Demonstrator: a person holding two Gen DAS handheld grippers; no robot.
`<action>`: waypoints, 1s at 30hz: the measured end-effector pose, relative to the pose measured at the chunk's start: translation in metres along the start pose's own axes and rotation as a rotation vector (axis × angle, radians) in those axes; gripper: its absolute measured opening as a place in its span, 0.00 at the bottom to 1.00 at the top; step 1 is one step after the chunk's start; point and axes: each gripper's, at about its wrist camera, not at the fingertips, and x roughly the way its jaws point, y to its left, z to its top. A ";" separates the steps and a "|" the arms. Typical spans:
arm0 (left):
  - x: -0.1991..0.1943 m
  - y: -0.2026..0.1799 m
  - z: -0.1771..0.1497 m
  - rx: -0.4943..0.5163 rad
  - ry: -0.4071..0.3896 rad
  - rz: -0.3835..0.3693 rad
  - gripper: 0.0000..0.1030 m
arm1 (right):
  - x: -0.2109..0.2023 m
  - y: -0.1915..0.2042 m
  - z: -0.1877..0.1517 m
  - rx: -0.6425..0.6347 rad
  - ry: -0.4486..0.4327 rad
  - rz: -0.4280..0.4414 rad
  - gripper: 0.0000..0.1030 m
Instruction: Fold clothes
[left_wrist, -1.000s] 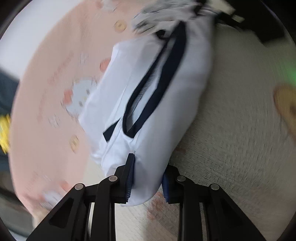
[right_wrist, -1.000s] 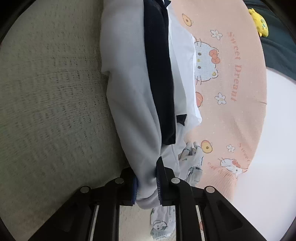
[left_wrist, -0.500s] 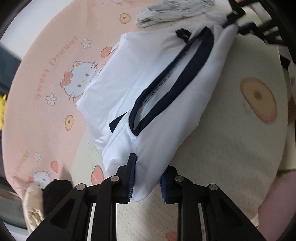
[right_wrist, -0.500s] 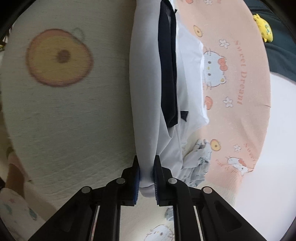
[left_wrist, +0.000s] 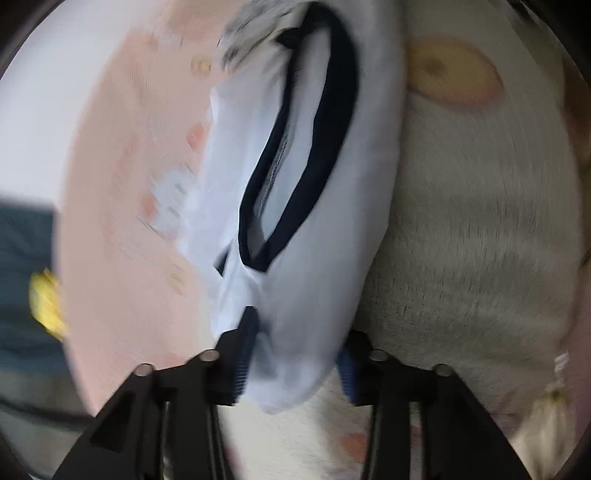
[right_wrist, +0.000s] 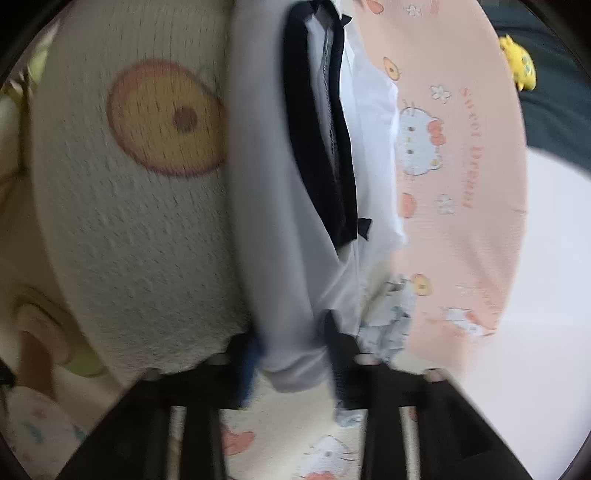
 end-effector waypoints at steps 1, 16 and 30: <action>-0.004 -0.007 -0.002 0.043 -0.037 0.065 0.51 | 0.002 0.002 0.000 -0.008 0.003 -0.033 0.49; 0.016 0.017 0.001 -0.036 0.000 0.004 0.59 | 0.031 -0.003 0.014 0.006 0.011 -0.075 0.59; 0.042 0.062 -0.010 -0.181 -0.009 -0.305 0.45 | 0.040 -0.059 0.027 0.236 0.037 0.312 0.23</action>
